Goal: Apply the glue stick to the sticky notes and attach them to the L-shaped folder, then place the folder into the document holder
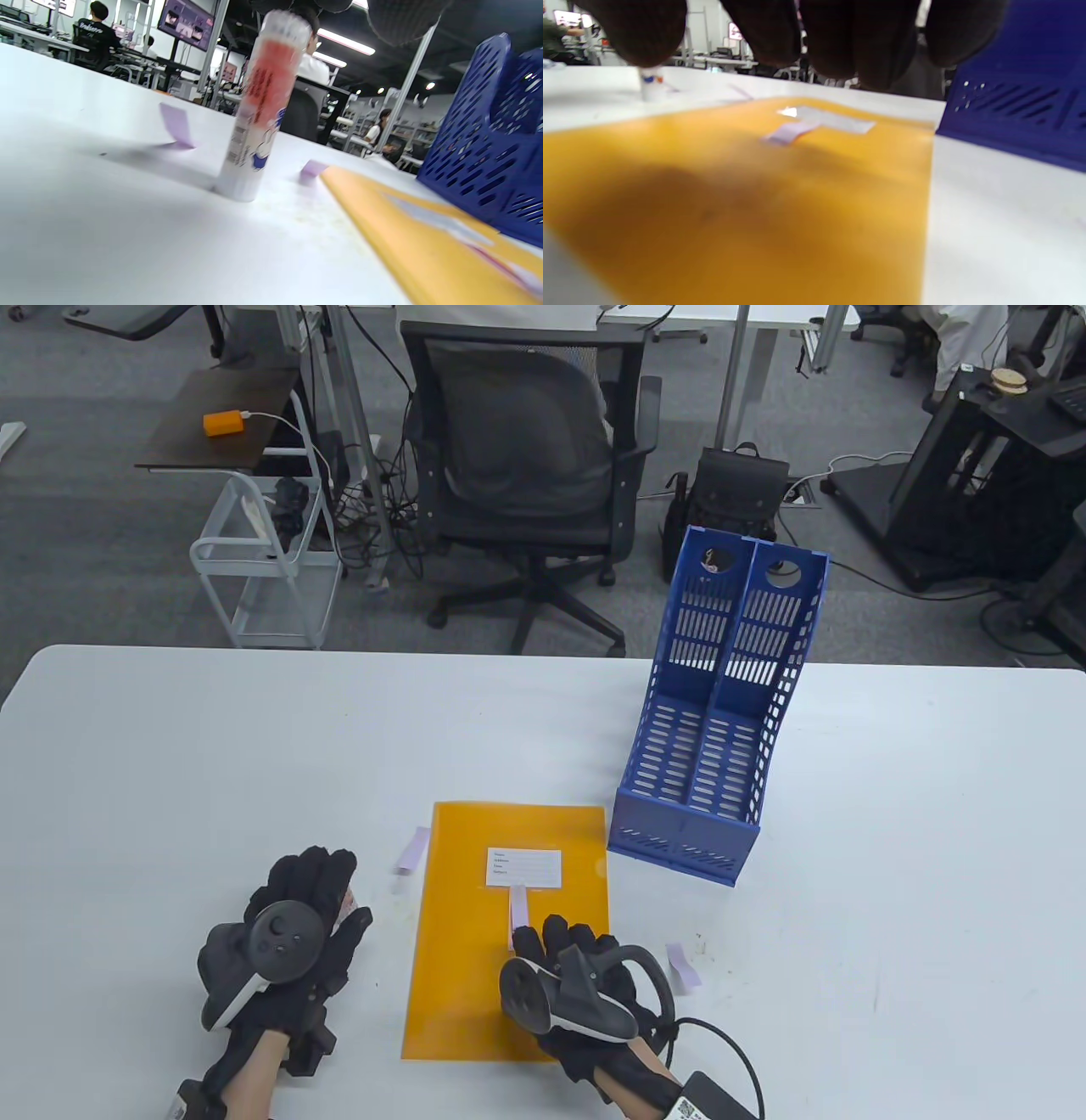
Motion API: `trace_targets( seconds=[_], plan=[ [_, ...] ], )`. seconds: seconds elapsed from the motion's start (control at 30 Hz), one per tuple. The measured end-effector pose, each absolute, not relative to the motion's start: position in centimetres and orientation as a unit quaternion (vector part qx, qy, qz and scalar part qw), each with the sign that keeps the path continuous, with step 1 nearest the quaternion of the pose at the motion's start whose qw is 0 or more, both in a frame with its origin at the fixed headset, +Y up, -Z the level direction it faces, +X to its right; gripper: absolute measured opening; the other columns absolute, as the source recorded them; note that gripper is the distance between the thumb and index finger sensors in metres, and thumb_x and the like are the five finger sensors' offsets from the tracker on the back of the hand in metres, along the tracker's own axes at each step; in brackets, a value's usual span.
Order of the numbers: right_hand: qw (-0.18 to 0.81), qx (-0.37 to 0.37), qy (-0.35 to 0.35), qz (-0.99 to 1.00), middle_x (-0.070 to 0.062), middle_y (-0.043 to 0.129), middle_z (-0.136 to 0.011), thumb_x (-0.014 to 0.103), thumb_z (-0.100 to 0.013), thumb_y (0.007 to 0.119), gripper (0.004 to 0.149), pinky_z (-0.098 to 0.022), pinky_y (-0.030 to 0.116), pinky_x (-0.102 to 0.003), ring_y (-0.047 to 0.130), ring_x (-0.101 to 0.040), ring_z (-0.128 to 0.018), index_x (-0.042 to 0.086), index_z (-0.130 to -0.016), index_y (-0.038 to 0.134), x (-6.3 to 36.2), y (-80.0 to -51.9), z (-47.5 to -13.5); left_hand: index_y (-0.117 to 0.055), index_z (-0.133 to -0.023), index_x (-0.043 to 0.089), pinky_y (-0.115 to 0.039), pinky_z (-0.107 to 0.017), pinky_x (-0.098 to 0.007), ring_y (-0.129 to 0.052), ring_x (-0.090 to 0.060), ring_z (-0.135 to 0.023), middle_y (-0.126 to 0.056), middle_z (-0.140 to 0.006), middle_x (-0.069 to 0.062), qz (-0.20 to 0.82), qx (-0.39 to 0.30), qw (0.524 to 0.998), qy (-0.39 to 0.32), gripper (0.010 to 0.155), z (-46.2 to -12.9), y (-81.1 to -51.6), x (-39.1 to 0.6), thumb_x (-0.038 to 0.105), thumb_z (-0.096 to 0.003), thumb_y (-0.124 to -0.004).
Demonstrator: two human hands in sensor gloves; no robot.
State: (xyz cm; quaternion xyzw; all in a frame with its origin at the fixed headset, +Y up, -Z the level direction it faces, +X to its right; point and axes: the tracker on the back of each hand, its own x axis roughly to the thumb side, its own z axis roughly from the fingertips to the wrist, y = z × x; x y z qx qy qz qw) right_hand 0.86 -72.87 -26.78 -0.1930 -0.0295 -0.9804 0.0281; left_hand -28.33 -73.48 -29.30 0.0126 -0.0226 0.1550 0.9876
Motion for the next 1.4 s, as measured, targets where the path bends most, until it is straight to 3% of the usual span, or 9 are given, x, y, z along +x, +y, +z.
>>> trace_targets(
  seconds=[0.13,0.27,0.57,0.67,0.83,1.07,1.23,1.33,1.4],
  plan=[
    [-0.003,-0.18,-0.022,-0.983,-0.027,0.06,-0.107,0.059,-0.046,0.069,0.079,-0.061,0.061,-0.066,0.07,-0.048,-0.089,0.014,-0.11,0.055,0.7,-72.1,-27.1,-0.035,-0.11,0.039,-0.031,-0.076,-0.065,-0.03,-0.037,-0.111,-0.033,-0.121,-0.009,0.136,-0.012,0.991,-0.001,0.067,-29.9,-74.3,-28.5,0.049,-0.0519,-0.066],
    [-0.045,-0.183,-0.013,-0.982,-0.027,0.06,-0.107,0.059,-0.046,0.069,0.079,-0.061,0.061,-0.066,0.071,-0.048,-0.089,0.013,-0.11,0.054,0.8,-72.5,-26.7,-0.037,-0.109,0.04,-0.031,-0.076,-0.065,-0.034,-0.034,-0.111,-0.044,-0.12,-0.004,0.134,-0.009,0.991,-0.002,0.062,-30.2,-74.5,-28.5,0.044,-0.053,-0.065],
    [-0.054,-0.194,0.048,-0.978,-0.026,0.07,-0.101,0.058,-0.045,0.071,0.077,-0.057,0.067,-0.064,0.08,-0.044,-0.083,0.011,-0.106,0.062,2.2,-73.5,-26.5,-0.051,-0.101,0.039,-0.046,-0.075,-0.065,-0.066,-0.031,-0.101,-0.064,-0.11,-0.001,0.126,0.016,0.992,-0.003,0.054,-30.7,-74.0,-28.0,0.033,-0.0514,-0.072],
    [-0.062,-0.196,0.067,-0.976,-0.025,0.071,-0.101,0.057,-0.045,0.072,0.078,-0.056,0.067,-0.064,0.08,-0.044,-0.082,0.011,-0.106,0.061,2.7,-73.4,-26.4,-0.056,-0.099,0.037,-0.05,-0.073,-0.065,-0.074,-0.03,-0.096,-0.068,-0.107,-0.002,0.13,0.054,0.99,-0.017,0.053,-30.3,-73.4,-27.7,0.033,-0.0494,-0.076],
    [-0.078,-0.199,0.078,-0.974,-0.026,0.064,-0.104,0.058,-0.044,0.072,0.084,-0.056,0.067,-0.064,0.079,-0.046,-0.083,0.013,-0.11,0.047,3.0,-73.4,-26.3,-0.058,-0.098,0.03,-0.056,-0.072,-0.063,-0.082,-0.028,-0.088,-0.077,-0.101,-0.003,0.234,0.085,0.965,-0.082,0.054,-28.8,-71.2,-26.4,0.038,-0.0486,-0.078],
    [-0.142,-0.249,0.074,-0.955,-0.026,0.058,-0.106,0.06,-0.045,0.053,0.086,-0.055,0.068,-0.064,0.081,-0.049,-0.079,0.012,-0.111,0.028,2.1,-73.1,-25.3,-0.064,-0.096,0.027,-0.061,-0.071,-0.062,-0.089,-0.027,-0.083,-0.085,-0.095,-0.005,0.387,-0.001,0.901,-0.194,0.053,-27.5,-71.3,-23.1,0.039,-0.0476,-0.08],
    [-0.203,-0.279,0.085,-0.935,-0.022,0.079,-0.09,0.058,-0.045,0.056,0.084,-0.054,0.069,-0.064,0.085,-0.046,-0.076,0.006,-0.109,0.042,1.5,-72.8,-24.7,-0.065,-0.096,0.026,-0.062,-0.07,-0.061,-0.09,-0.028,-0.081,-0.087,-0.094,-0.005,0.477,-0.048,0.849,-0.221,0.052,-27.7,-72.1,-21.9,0.039,-0.0475,-0.08],
    [-0.186,-0.281,0.114,-0.935,-0.013,0.093,-0.071,0.049,-0.047,0.062,0.072,-0.048,0.077,-0.059,0.098,-0.036,-0.059,0.004,-0.102,0.058,1.4,-72.6,-24.6,-0.066,-0.096,0.025,-0.063,-0.069,-0.061,-0.092,-0.028,-0.079,-0.088,-0.093,-0.006,0.485,-0.061,0.842,-0.229,0.052,-27.9,-72.7,-22.0,0.039,-0.0482,-0.079],
    [-0.185,-0.281,0.112,-0.935,-0.012,0.093,-0.065,0.048,-0.047,0.063,0.072,-0.048,0.077,-0.059,0.097,-0.033,-0.054,0.002,-0.101,0.059,1.3,-72.4,-24.5,-0.068,-0.096,0.025,-0.063,-0.069,-0.061,-0.092,-0.029,-0.078,-0.088,-0.093,-0.008,0.503,-0.072,0.83,-0.229,0.05,-28.2,-73.0,-22.2,0.038,-0.0487,-0.079]
  ],
)
